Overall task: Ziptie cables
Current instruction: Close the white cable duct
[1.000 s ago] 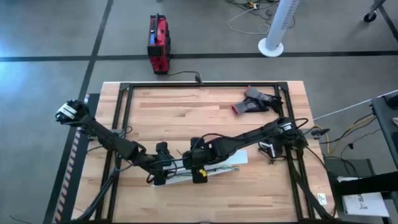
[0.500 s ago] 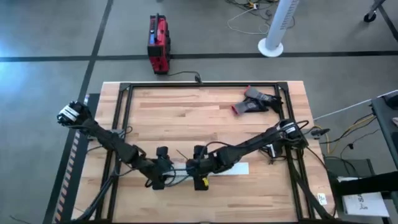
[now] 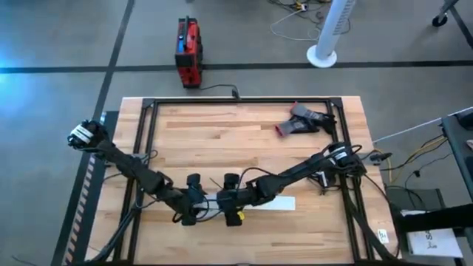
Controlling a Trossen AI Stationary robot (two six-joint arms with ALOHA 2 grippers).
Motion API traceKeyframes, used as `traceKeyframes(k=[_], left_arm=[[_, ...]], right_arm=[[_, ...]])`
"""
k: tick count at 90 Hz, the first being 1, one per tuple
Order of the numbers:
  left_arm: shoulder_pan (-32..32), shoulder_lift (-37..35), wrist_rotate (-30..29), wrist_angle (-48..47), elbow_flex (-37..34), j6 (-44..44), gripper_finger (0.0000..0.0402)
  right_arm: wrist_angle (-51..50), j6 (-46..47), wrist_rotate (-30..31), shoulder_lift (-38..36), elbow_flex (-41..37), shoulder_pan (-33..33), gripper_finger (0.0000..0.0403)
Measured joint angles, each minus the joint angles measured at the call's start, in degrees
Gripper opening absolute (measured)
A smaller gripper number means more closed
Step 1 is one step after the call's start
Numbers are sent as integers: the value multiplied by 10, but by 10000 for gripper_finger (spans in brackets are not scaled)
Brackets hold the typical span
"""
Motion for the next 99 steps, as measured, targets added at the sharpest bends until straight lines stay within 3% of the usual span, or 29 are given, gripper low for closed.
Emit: traceKeyframes(k=[24,63,99], left_arm=[[2,0,-11,10,0,-7,202],[3,0,-17,15,0,-30,203],[3,0,-11,14,1,-23,213]], right_arm=[[73,-23,28,20,0,-1,281],[73,-26,48,21,0,-1,219],[68,-23,45,21,0,-1,222]])
